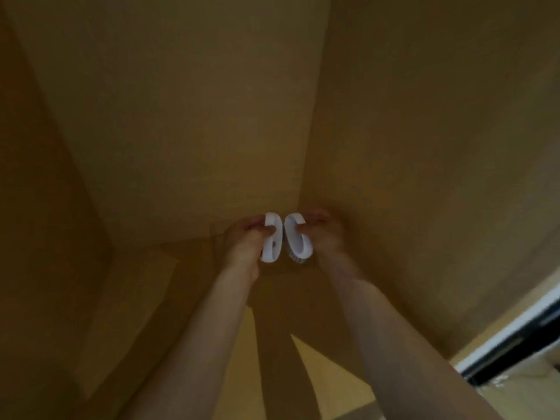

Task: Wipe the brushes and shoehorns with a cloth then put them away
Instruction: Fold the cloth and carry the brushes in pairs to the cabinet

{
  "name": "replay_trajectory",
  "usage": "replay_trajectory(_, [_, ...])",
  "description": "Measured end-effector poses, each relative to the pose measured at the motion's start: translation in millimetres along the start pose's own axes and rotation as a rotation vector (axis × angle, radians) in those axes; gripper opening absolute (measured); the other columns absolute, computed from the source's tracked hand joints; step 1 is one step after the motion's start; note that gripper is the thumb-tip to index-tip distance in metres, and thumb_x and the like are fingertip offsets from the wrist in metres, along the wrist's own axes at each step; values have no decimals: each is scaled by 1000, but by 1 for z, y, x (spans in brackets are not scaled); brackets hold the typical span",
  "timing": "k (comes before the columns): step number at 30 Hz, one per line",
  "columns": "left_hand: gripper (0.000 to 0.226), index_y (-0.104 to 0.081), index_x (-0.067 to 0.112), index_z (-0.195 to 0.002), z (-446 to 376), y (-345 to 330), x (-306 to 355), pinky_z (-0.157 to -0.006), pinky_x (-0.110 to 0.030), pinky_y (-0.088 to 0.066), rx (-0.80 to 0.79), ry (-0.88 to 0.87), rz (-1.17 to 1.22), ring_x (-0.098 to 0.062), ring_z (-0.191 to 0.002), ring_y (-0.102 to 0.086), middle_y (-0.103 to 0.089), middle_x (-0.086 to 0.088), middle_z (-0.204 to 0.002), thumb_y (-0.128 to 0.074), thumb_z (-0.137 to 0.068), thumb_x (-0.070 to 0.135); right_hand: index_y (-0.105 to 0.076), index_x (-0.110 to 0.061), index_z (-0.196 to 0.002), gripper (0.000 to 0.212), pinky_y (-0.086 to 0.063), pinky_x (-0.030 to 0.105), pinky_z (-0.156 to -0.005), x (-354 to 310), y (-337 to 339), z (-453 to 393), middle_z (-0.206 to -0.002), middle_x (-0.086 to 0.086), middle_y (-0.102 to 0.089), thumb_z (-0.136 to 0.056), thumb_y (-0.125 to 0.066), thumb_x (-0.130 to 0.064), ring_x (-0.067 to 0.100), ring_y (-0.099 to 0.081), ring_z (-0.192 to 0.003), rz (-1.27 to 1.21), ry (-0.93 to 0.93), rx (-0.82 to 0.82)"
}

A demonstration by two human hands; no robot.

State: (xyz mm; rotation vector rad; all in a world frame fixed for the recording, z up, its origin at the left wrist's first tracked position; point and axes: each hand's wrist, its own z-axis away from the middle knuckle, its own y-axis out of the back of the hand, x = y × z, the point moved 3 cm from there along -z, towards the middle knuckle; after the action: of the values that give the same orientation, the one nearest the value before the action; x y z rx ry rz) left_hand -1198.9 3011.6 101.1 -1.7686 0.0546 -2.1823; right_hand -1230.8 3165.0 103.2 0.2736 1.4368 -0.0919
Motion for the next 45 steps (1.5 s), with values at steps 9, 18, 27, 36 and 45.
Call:
replay_trajectory(9, [30, -66, 5, -116, -101, 9, -15, -67, -33, -55, 79, 68, 6, -32, -97, -65, -66, -20, -113, -60, -88, -3, -65, -5, -118, 31, -49, 48, -101, 18, -40, -93, -133, 16, -60, -90, -61, 8, 37, -56, -122, 134, -105, -32])
replay_trajectory(18, [38, -59, -5, -125, -146, 16, -60, -86, -43, -54, 136, 263, 5, -33, -95, -62, -65, -20, -111, -57, -87, -1, -69, -3, -115, 33, -49, 34, -87, 46, -51, -124, -133, 16, -61, -91, -53, 12, 35, -56, -121, 324, -160, -123])
replay_trajectory(27, [33, -61, -10, -117, -144, 21, -42, -83, -39, -53, 129, 3, -459, -33, -97, -64, -64, -24, -117, -64, -87, 3, -73, -8, -100, 21, -50, 43, -101, 50, -41, -126, -124, 12, -67, -92, -57, 3, 33, -60, -117, 321, -82, -41])
replay_trajectory(36, [56, -65, 13, -122, -132, -40, -32, -87, -37, -49, -240, -563, -1316, -26, -110, -60, -64, -8, -121, -82, -71, 30, -62, -6, -75, 26, -47, 30, -80, 58, 0, -41, -92, 14, -66, -90, -51, 11, 21, -59, -86, 89, 75, 48])
replay_trajectory(45, [88, -43, 17, -143, -151, -60, -52, -109, -36, -35, -226, -498, -1646, -24, -131, -45, -50, -5, -143, -83, -68, 41, -58, -20, -78, 35, -44, 8, -62, 86, 35, 28, -79, -4, -58, -93, -51, 11, -1, -54, -68, 387, 215, -100])
